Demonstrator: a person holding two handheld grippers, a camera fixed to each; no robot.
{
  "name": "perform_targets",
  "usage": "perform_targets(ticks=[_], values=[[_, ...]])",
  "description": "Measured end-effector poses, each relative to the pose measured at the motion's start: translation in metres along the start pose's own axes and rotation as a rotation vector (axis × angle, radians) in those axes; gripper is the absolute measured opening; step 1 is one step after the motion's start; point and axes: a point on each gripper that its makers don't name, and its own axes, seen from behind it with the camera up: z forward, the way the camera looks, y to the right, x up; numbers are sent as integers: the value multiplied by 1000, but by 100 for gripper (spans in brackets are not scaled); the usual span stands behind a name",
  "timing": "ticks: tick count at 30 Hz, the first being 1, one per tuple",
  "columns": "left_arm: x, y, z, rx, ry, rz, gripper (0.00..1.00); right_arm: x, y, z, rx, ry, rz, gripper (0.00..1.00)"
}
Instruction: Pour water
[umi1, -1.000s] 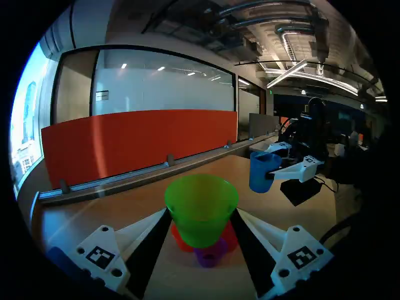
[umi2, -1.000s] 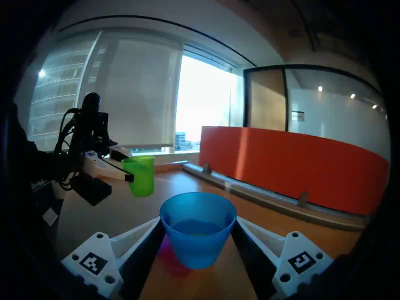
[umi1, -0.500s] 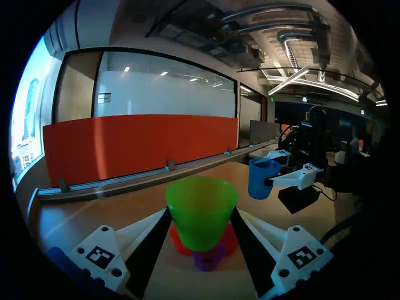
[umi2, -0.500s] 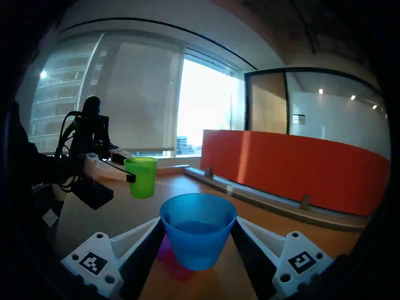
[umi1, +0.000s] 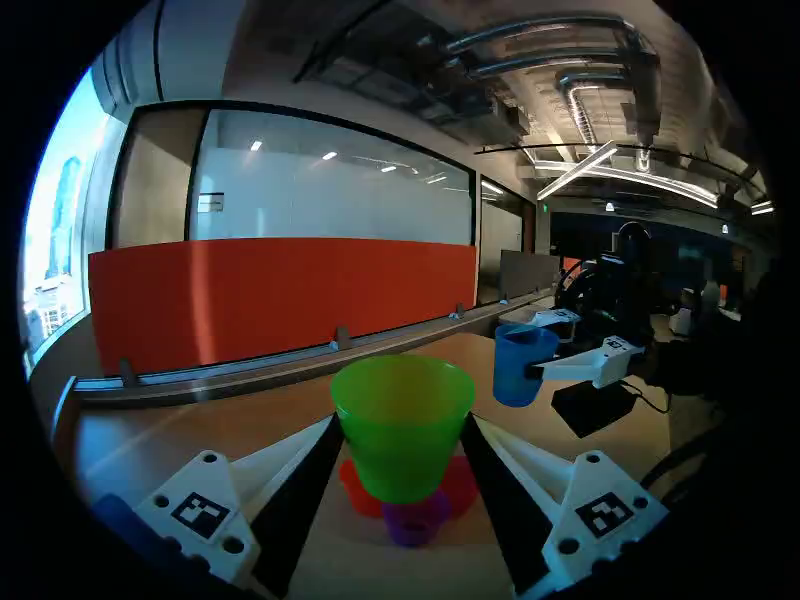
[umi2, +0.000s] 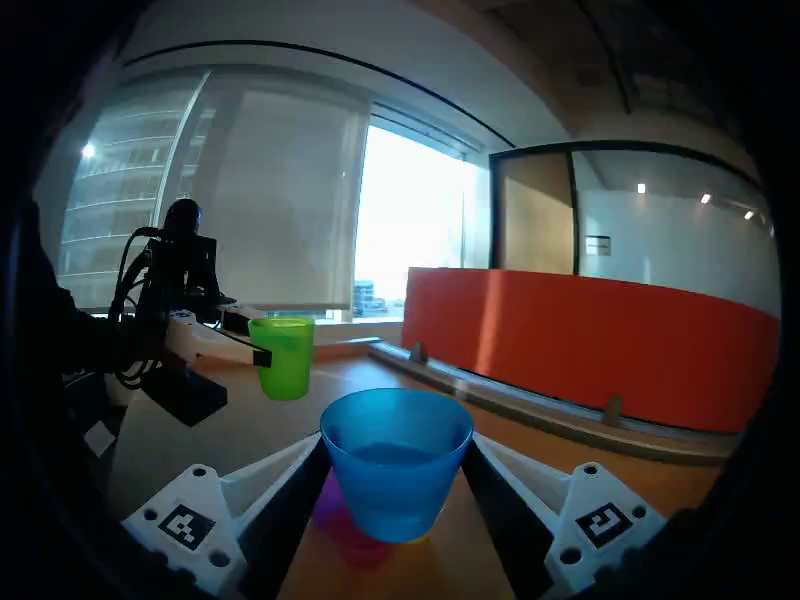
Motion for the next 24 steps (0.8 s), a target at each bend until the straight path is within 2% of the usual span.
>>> perform_targets(ticks=[12, 24], values=[[7, 1, 0, 0, 35, 10, 83, -1, 1, 2, 5, 5, 3, 89], [9, 5, 1, -10, 43, 19, 83, -2, 3, 3, 5, 0, 3, 89]])
